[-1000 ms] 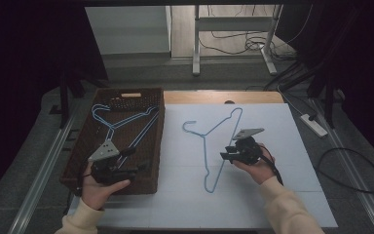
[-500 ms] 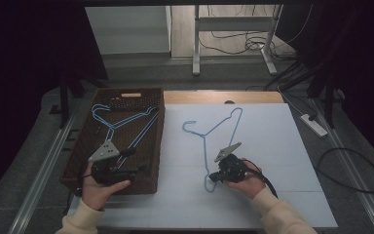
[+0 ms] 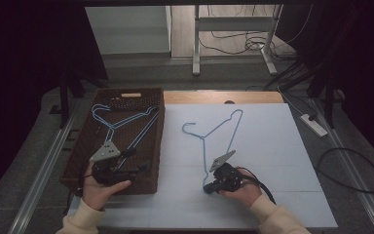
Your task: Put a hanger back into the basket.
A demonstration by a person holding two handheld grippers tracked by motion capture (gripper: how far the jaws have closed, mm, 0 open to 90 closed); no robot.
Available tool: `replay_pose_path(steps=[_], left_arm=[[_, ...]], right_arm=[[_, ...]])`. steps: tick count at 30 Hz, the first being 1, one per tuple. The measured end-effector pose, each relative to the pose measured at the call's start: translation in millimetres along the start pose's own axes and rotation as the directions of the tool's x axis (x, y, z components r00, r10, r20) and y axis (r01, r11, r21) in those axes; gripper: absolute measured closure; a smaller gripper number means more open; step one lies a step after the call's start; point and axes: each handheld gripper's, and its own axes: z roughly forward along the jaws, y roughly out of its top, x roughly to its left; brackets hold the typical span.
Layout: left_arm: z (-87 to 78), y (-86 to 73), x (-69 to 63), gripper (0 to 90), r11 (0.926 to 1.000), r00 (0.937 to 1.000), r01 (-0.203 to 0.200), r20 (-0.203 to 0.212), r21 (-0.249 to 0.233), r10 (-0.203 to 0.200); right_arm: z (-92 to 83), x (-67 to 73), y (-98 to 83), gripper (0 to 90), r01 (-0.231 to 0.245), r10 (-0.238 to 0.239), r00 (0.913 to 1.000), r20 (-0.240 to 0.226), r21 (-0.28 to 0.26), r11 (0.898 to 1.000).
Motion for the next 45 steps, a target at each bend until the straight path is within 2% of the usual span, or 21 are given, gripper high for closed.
replay_pose_path(steps=[4, 6, 8, 9, 14, 18, 23, 24, 26, 27, 28, 29, 30, 33, 34, 35, 36, 40, 43, 45], left_arm=[[-0.8, 0.1, 0.7, 28.9, 1.0, 1.0, 0.003, -0.001, -0.002, -0.003], [-1.5, 0.4, 0.8, 29.0, 1.0, 1.0, 0.002, -0.003, -0.004, -0.002], [-1.8, 0.6, 0.8, 29.0, 1.0, 1.0, 0.002, -0.003, -0.004, -0.002], [-2.0, 0.7, 0.9, 29.0, 1.0, 1.0, 0.002, -0.003, -0.006, -0.002], [-1.9, 0.7, 1.0, 29.0, 1.0, 1.0, 0.002, -0.003, -0.005, -0.002], [-1.8, 0.5, 1.2, 29.0, 1.0, 1.0, 0.002, -0.003, -0.004, -0.002], [-2.1, 0.0, 2.1, 29.0, 1.0, 1.0, 0.004, -0.004, -0.003, -0.004], [-2.2, 0.0, 2.2, 29.0, 1.0, 1.0, 0.004, -0.005, -0.003, -0.004], [-2.7, 0.0, 2.4, 29.0, 1.0, 1.0, 0.004, -0.005, -0.004, -0.004], [-2.7, 0.0, 2.4, 29.0, 1.0, 1.0, 0.004, -0.005, -0.004, -0.004], [-3.3, 0.0, 2.7, 29.0, 1.0, 1.0, 0.005, -0.006, -0.006, -0.005], [-3.5, 0.0, 3.0, 29.0, 1.0, 1.0, 0.005, -0.007, -0.006, -0.005], [-3.7, 0.0, 3.0, 29.0, 1.0, 1.0, 0.004, -0.008, -0.007, -0.005], [-3.5, 0.1, 3.0, 29.0, 1.0, 0.9999, 0.004, -0.009, -0.007, -0.004], [-3.5, 0.1, 3.0, 29.0, 1.0, 0.9999, 0.004, -0.009, -0.007, -0.004], [-3.5, 0.3, 2.8, 29.0, 1.0, 0.9999, 0.004, -0.009, -0.008, -0.004], [-3.5, 0.4, 2.7, 29.0, 1.0, 0.9999, 0.003, -0.01, -0.008, -0.003], [-3.9, 0.5, 2.9, 29.0, 0.9999, 0.9999, 0.004, -0.011, -0.01, -0.004], [-3.8, 0.3, 3.1, 29.0, 1.0, 0.9999, 0.003, -0.012, -0.009, -0.003], [-3.8, 0.1, 3.4, 29.0, 1.0, 0.9999, 0.003, -0.011, -0.009, -0.004]], right_arm=[[4.5, 6.6, 0.0, 90.0, -0.001, 0.001, 0.9993, -0.037, -0.004, 1.0], [11.2, 16.8, 2.6, 90.0, 0.012, -0.012, 0.9965, -0.082, 0.004, 1.0], [14.2, 21.2, 4.0, 90.0, 0.022, -0.021, 0.9957, -0.09, 0.008, 1.0], [20.0, 29.2, 7.8, 90.0, 0.038, -0.037, 0.9929, -0.113, 0.01, 0.999], [32.1, 40.7, 14.5, 90.0, 0.054, -0.054, 0.9873, -0.149, -0.005, 0.999], [39.9, 47.5, 19.1, 90.0, 0.063, -0.065, 0.9845, -0.163, -0.018, 0.998], [41.5, 47.7, 19.3, 90.0, 0.063, -0.067, 0.9825, -0.174, -0.031, 0.998], [41.1, 47.6, 19.1, 90.0, 0.07, -0.075, 0.9827, -0.169, -0.034, 0.997], [36.5, 45.5, 19.4, 90.0, 0.08, -0.086, 0.9882, -0.127, -0.05, 0.996], [36.5, 45.5, 19.4, 90.0, 0.08, -0.086, 0.9882, -0.127, -0.05, 0.996], [33.6, 42.7, 19.7, 90.0, 0.074, -0.081, 0.9897, -0.118, -0.063, 0.995], [23.7, 32.0, 20.7, 90.0, 0.05, -0.058, 0.9955, -0.075, -0.103, 0.993], [18.2, 24.8, 21.3, 90.0, 0.032, -0.039, 0.9978, -0.053, -0.123, 0.992], [2.3, 2.5, 24.3, 90.0, -0.001, 0.005, 0.9996, 0.029, -0.166, 0.986], [2.3, 2.5, 24.3, 90.0, -0.001, 0.005, 0.9996, 0.029, -0.166, 0.986], [-1.7, -4.7, 25.8, 90.0, -0.011, 0.02, 0.9984, 0.052, -0.179, 0.984], [-6.5, -16.9, 29.5, 90.0, -0.017, 0.035, 0.9948, 0.096, -0.183, 0.983], [-8.9, -41.4, 39.3, 89.9, -0.048, 0.076, 0.9878, 0.136, -0.199, 0.979], [-5.6, -55.2, 48.5, 84.3, -0.062, 0.093, 0.9839, 0.152, -0.197, 0.978], [-2.2, -63.1, 55.7, 74.9, -0.062, 0.096, 0.9805, 0.172, -0.193, 0.979]])
